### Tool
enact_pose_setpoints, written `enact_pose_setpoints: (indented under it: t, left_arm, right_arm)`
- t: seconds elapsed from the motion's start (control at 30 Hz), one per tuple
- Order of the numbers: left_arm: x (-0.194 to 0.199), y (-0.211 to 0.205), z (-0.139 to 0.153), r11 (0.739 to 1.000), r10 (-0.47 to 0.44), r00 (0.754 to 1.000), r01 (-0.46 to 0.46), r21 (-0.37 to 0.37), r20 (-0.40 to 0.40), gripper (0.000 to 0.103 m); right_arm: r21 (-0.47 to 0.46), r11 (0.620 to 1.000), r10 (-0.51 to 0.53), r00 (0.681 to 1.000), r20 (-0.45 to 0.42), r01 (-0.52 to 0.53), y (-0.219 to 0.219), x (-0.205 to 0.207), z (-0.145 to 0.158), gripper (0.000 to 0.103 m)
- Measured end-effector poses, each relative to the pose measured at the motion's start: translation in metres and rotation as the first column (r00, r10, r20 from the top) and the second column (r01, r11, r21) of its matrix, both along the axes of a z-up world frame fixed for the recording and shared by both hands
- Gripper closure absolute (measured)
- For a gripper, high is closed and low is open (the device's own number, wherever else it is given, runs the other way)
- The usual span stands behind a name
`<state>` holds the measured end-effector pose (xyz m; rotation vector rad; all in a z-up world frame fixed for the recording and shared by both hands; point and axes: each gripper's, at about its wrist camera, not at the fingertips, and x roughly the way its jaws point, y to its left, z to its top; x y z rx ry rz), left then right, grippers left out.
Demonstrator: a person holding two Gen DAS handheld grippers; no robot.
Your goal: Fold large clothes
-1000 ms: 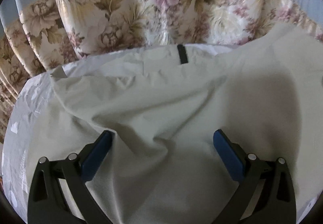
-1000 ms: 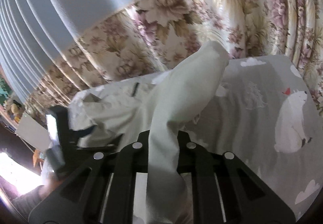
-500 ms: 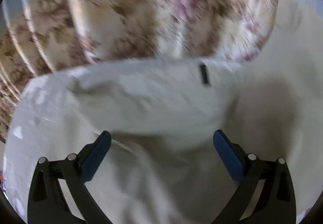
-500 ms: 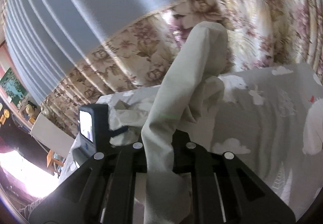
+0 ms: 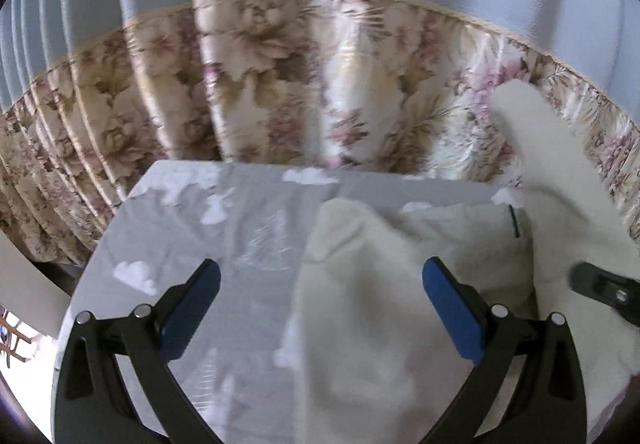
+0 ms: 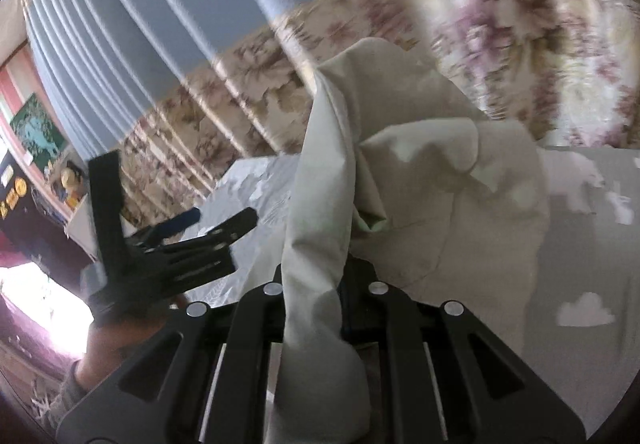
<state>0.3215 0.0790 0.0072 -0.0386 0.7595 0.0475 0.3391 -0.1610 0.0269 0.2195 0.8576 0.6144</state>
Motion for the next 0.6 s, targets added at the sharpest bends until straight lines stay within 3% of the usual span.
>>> enact_pose_setpoints:
  t: [0.33, 0.4, 0.47, 0.5, 0.53, 0.6]
  left_arm:
    - [-0.026, 0.080, -0.023, 0.995, 0.092, 0.993, -0.095, -0.037, -0.069, 0.002]
    - [-0.030, 0.083, -0.024, 0.994, 0.098, 0.992, -0.101, -0.043, -0.073, 0.002]
    - [-0.033, 0.079, -0.021, 0.995, 0.089, 0.994, -0.093, -0.046, -0.069, 0.002]
    - [-0.034, 0.076, -0.017, 0.995, 0.085, 0.994, -0.088, -0.046, -0.064, 0.002]
    - [-0.036, 0.072, -0.013, 0.996, 0.078, 0.996, -0.080, -0.046, -0.054, 0.002]
    - [-0.037, 0.061, -0.003, 0.997, 0.054, 0.998, -0.056, -0.048, -0.036, 0.002]
  right_arm:
    - [-0.087, 0.995, 0.035, 0.993, -0.114, -0.045, 0.098, 0.013, -0.080, 0.088]
    - [-0.097, 0.994, 0.039, 0.994, -0.103, -0.049, 0.103, 0.009, -0.081, 0.079]
    - [-0.054, 0.996, 0.061, 0.992, -0.112, -0.067, 0.102, 0.006, -0.076, 0.045]
    - [-0.019, 0.996, 0.083, 0.990, -0.115, -0.086, 0.099, 0.003, -0.069, 0.037]
    - [0.001, 0.996, 0.092, 0.991, -0.093, -0.093, 0.095, -0.003, -0.058, 0.030]
    - [0.026, 0.995, 0.099, 0.994, -0.044, -0.098, 0.083, -0.016, -0.037, 0.030]
